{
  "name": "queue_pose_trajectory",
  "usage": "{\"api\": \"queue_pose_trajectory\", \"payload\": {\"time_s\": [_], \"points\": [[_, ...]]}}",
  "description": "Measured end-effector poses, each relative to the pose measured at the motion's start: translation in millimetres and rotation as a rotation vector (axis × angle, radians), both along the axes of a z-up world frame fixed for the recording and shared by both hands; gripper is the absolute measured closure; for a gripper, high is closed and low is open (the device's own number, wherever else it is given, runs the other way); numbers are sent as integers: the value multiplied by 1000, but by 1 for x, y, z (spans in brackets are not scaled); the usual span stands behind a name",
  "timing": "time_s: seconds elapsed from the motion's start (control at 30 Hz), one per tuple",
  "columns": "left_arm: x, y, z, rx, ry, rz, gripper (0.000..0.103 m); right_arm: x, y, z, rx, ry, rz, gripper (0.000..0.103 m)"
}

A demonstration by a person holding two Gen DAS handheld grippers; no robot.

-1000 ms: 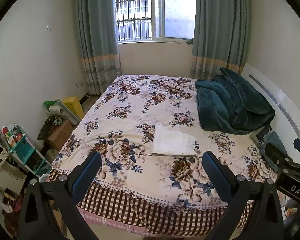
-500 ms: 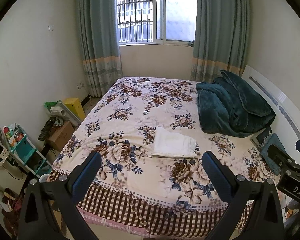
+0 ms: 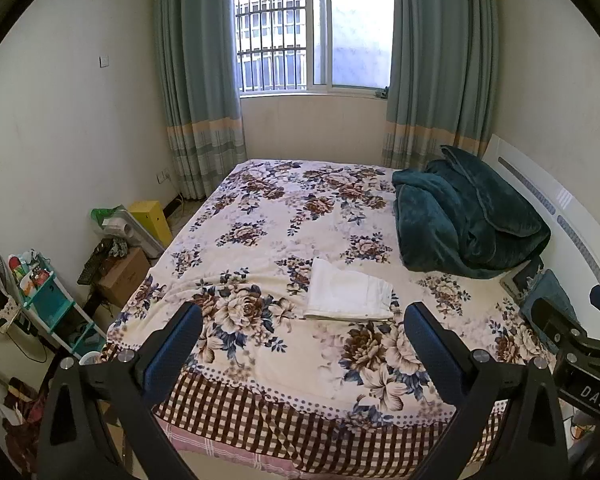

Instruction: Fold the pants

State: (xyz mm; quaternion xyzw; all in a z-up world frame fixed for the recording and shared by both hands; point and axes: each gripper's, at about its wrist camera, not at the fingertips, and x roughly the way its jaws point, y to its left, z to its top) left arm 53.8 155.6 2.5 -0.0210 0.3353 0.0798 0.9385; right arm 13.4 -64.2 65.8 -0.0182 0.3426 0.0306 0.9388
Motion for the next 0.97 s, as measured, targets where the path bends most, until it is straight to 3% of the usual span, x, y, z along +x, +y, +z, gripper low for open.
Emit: {"api": "queue_pose_trajectory", "payload": {"time_s": [0.97], "points": [[-10, 0, 8, 22, -32, -19, 0, -7, 1, 1, 6, -2, 9, 0]]}}
